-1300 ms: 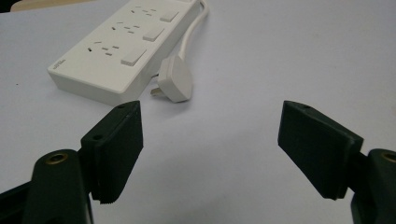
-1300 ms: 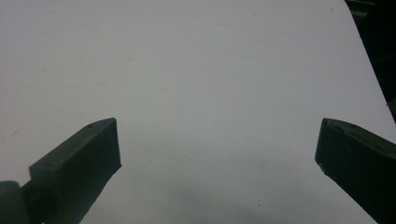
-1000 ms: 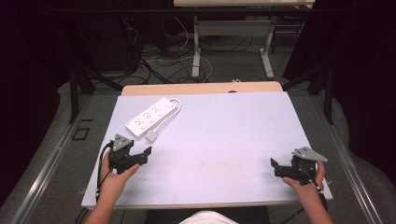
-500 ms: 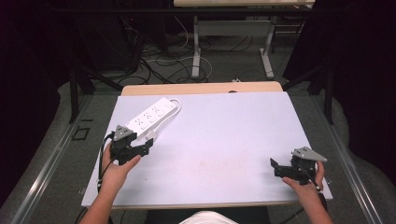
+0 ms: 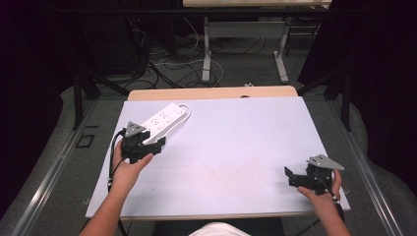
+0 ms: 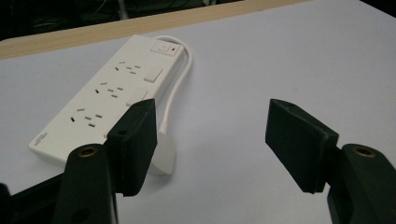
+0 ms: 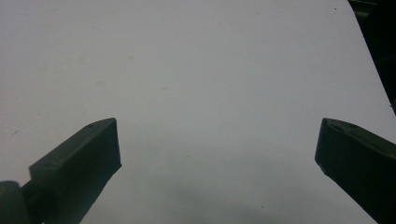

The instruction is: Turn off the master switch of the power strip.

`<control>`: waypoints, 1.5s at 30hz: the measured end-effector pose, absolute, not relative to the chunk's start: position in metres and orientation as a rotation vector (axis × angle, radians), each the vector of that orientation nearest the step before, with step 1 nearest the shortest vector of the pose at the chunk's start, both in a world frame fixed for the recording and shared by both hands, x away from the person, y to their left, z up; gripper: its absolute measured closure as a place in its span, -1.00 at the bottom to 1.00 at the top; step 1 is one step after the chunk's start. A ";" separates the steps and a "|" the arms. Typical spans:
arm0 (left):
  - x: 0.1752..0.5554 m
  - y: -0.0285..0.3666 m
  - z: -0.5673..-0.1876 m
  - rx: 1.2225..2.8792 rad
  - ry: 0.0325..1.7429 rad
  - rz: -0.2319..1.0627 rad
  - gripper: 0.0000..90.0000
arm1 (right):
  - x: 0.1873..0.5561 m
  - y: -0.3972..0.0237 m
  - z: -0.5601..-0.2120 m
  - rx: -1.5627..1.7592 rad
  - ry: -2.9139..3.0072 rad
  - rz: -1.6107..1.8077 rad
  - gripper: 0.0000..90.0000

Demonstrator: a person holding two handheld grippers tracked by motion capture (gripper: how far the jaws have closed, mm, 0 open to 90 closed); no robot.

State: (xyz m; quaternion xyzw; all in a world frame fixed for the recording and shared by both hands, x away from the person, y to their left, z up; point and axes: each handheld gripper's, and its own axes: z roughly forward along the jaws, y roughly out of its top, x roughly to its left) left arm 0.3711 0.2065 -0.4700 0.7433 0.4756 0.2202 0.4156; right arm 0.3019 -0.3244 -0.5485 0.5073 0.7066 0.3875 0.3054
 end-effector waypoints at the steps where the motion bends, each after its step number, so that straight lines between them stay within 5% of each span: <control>1: 0.373 0.206 -0.469 1.873 1.190 0.555 -0.22 | 0.302 -0.325 -0.549 1.343 1.870 1.027 -1.00; 45: 0.442 0.177 -0.438 1.825 1.239 0.461 0.33 | 0.303 -0.324 -0.549 1.337 1.868 1.027 -1.00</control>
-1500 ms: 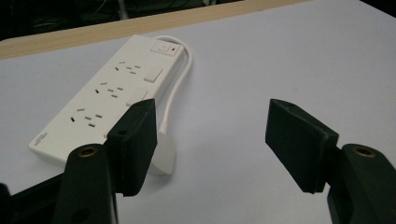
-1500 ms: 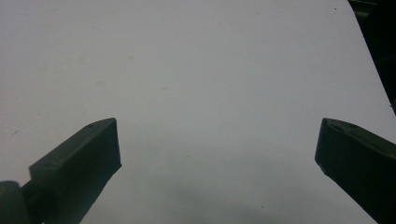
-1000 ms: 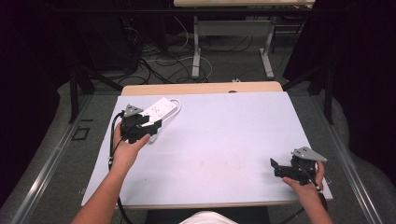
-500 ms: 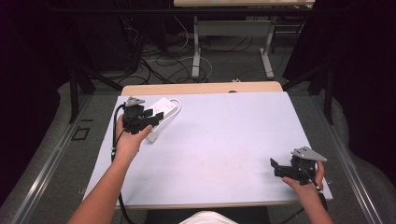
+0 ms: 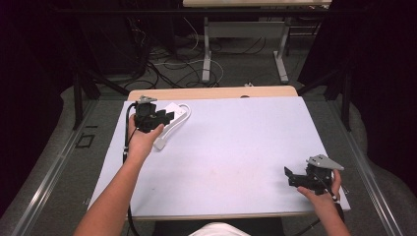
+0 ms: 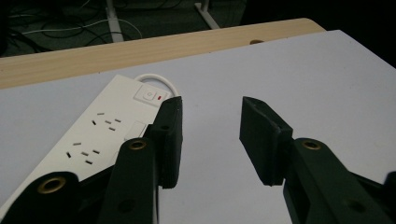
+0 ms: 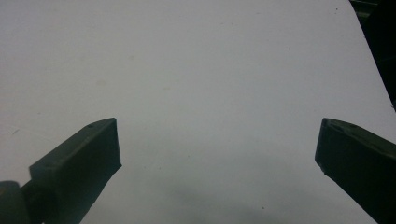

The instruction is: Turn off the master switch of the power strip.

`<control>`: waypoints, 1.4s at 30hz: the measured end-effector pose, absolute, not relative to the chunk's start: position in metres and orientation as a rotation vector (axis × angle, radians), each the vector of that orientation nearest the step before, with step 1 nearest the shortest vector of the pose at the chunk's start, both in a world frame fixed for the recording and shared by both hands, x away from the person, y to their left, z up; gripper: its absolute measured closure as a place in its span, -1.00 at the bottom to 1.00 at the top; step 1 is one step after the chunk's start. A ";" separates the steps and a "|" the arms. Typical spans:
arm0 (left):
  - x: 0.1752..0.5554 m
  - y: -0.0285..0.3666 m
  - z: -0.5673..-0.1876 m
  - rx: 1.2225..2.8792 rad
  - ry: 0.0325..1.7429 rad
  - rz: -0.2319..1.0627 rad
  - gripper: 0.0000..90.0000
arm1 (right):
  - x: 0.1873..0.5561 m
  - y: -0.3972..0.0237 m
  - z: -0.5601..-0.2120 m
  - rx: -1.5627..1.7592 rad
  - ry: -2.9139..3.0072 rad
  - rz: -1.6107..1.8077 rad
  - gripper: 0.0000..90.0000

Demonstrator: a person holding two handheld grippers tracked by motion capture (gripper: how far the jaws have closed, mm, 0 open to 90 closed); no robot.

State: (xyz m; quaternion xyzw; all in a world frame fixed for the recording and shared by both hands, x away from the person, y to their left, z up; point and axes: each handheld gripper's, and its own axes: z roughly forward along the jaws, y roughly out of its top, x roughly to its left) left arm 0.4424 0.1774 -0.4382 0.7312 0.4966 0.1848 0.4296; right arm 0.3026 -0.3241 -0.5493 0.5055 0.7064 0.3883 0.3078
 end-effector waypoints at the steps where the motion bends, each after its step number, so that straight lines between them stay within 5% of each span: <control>1: 0.444 0.177 -0.438 1.834 1.235 0.465 0.35 | 0.302 -0.324 -0.549 1.337 1.870 1.024 -1.00; 33: 0.504 0.152 -0.438 1.863 1.258 0.503 1.00 | 0.303 -0.323 -0.551 1.343 1.881 1.013 -1.00; 42: 0.515 0.144 -0.442 1.874 1.257 0.533 1.00 | 0.304 -0.322 -0.552 1.333 1.882 1.017 -1.00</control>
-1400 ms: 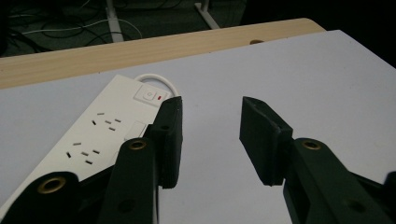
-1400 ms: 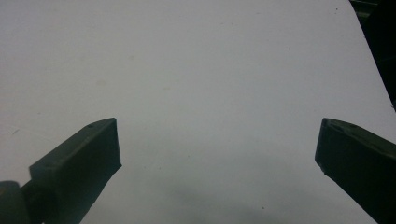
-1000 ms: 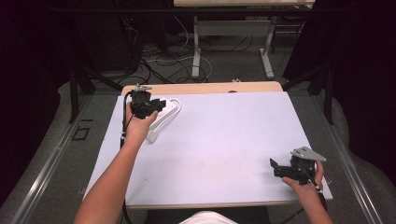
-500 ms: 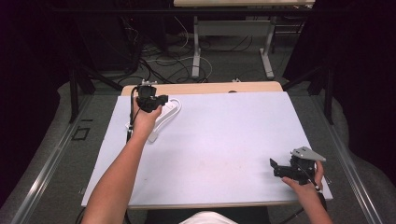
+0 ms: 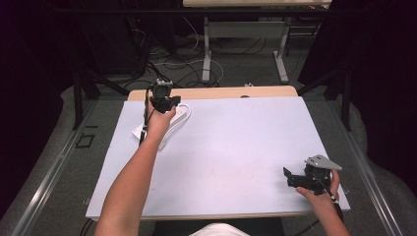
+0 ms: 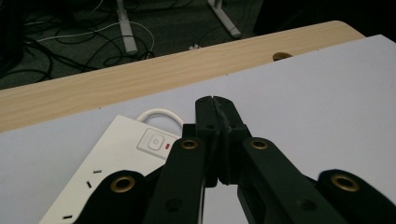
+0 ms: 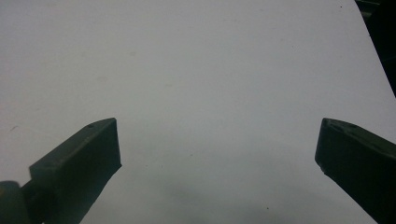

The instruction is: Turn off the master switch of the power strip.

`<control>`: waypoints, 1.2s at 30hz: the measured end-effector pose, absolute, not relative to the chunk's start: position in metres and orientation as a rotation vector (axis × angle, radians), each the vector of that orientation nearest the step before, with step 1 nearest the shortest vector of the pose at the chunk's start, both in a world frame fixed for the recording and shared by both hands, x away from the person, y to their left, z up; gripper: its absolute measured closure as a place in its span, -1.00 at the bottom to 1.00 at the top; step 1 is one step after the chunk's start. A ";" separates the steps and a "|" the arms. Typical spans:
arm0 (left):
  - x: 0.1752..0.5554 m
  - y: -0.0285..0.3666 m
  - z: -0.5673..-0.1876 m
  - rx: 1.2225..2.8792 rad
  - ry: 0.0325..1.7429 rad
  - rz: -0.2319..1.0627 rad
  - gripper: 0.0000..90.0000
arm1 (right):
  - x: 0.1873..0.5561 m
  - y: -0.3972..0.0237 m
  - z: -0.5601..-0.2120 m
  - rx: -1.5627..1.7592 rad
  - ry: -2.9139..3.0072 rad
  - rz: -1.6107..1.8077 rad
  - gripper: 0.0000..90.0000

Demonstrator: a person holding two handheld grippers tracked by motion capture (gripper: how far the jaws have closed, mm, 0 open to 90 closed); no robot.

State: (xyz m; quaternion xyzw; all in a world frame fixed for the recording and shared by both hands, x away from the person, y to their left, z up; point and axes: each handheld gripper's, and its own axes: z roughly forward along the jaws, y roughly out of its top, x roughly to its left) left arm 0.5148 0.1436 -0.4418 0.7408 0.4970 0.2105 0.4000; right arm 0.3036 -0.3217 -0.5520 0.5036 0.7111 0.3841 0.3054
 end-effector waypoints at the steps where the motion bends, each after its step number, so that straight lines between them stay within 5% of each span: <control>1: 0.516 0.144 -0.443 1.897 1.260 0.533 1.00 | 0.304 -0.322 -0.552 1.332 1.881 1.018 -1.00; 36: 0.564 0.141 -0.491 1.947 1.416 0.485 1.00 | 0.298 -0.327 -0.549 1.349 1.853 1.036 -1.00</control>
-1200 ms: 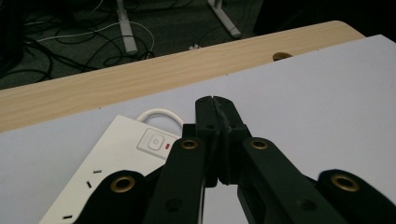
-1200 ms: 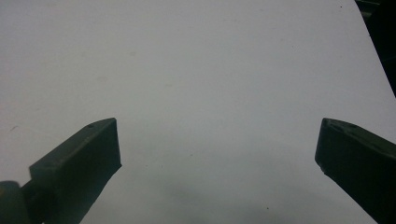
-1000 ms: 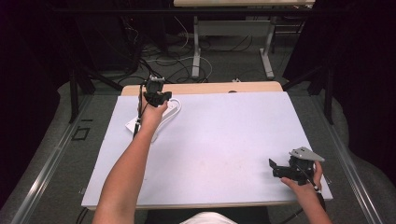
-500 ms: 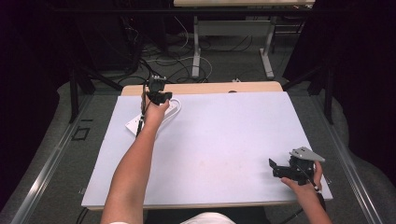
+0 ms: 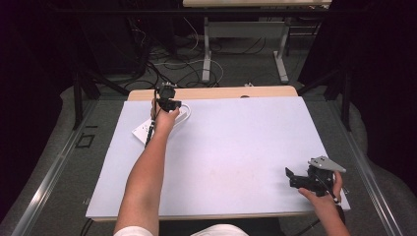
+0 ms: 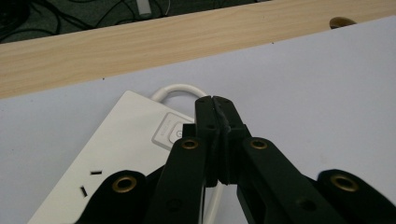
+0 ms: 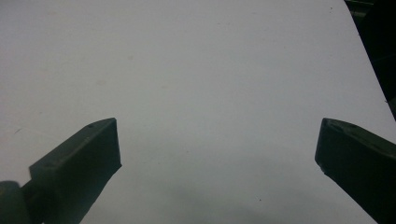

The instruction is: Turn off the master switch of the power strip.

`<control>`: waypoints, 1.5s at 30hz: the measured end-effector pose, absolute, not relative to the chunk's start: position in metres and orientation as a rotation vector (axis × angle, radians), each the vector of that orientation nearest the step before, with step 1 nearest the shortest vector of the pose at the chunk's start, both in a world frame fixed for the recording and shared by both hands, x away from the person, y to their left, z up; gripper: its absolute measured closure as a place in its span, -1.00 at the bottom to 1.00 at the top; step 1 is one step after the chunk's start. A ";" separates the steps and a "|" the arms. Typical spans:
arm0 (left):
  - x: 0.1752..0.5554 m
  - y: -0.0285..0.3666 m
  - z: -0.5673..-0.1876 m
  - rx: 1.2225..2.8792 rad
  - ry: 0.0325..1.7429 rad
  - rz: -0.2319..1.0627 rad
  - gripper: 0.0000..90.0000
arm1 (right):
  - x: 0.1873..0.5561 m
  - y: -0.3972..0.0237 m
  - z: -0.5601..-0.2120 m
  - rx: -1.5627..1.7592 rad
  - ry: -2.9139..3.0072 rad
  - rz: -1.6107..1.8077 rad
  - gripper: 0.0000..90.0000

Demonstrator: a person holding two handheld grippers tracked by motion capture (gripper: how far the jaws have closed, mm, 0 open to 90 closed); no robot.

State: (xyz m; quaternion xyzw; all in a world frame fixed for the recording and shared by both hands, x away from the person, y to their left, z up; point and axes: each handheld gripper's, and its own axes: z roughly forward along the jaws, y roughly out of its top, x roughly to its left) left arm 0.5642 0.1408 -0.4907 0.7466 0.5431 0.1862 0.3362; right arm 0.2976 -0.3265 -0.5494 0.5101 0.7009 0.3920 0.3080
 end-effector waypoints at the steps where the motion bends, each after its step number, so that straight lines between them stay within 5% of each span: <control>1: 0.565 0.141 -0.492 1.947 1.419 0.484 1.00 | 0.297 -0.326 -0.549 1.357 1.851 1.041 -1.00; 45: 0.590 0.144 -0.526 1.991 1.499 0.460 1.00 | 0.286 -0.328 -0.543 1.375 1.830 1.035 -1.00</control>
